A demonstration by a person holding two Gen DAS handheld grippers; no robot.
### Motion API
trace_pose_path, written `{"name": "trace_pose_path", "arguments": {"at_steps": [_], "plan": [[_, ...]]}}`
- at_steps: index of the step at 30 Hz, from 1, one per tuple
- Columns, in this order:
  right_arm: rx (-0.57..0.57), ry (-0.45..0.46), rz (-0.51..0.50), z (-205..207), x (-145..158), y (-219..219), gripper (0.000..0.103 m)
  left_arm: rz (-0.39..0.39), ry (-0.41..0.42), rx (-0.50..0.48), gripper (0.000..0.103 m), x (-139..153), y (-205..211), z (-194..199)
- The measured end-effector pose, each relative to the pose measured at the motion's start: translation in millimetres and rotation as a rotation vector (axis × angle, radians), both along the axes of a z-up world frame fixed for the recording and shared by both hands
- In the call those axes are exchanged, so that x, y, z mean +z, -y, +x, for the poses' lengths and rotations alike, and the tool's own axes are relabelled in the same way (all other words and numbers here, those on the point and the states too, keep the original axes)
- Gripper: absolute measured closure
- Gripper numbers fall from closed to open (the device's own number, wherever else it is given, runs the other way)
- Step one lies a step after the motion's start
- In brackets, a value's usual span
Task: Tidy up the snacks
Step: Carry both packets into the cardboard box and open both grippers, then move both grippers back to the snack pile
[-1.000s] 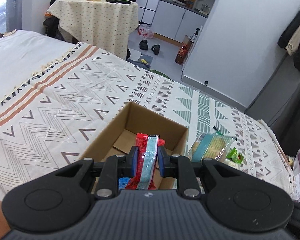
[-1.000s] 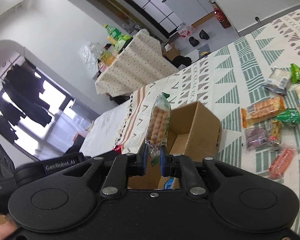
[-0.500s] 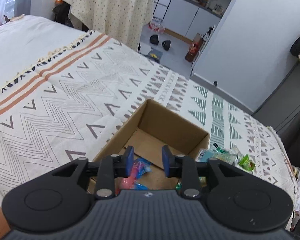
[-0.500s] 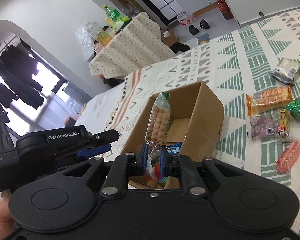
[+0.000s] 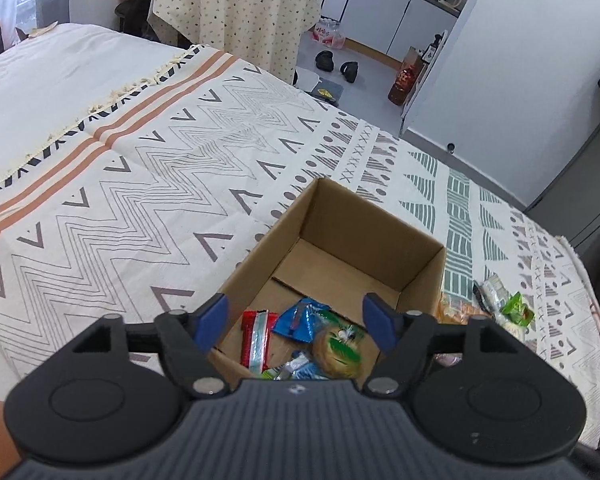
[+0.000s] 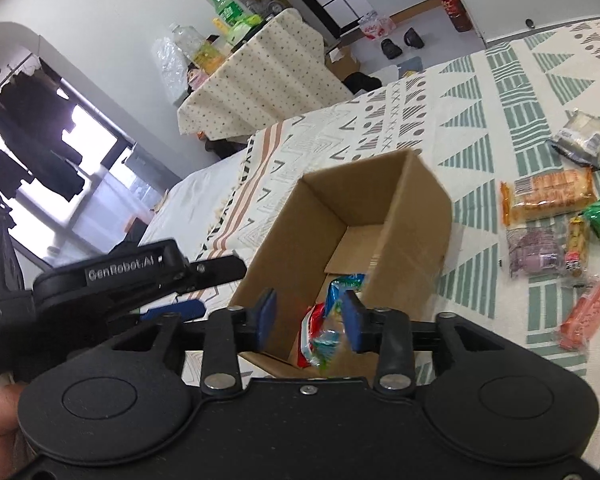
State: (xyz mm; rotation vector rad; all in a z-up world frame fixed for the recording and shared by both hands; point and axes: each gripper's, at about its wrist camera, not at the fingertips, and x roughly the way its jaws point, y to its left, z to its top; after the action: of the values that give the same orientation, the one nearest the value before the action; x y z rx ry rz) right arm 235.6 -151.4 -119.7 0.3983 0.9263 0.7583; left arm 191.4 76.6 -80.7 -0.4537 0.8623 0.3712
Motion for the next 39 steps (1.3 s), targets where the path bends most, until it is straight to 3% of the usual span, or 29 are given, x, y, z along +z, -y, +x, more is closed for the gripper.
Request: {"name": "trace_pose_path", "arguments": {"at_steps": [13, 17, 39], "plan": [[-0.057, 0.025, -0.068, -2.1, 15.5, 29.7, 0.032, 0.067, -0.019, -0.021, 0.014, 19.8, 18.7, -15.0], [-0.061, 0.057, -0.096, -6.0, 21.9, 35.7, 0.016, 0.073, -0.022, -0.03, 0.013, 24.0, 25.8, -19.6], [-0.196, 0.106, -0.122, -1.8, 30.0, 108.2, 0.005, 0.099, -0.008, -0.087, 0.012, 30.8, 87.4, -18.5]]}}
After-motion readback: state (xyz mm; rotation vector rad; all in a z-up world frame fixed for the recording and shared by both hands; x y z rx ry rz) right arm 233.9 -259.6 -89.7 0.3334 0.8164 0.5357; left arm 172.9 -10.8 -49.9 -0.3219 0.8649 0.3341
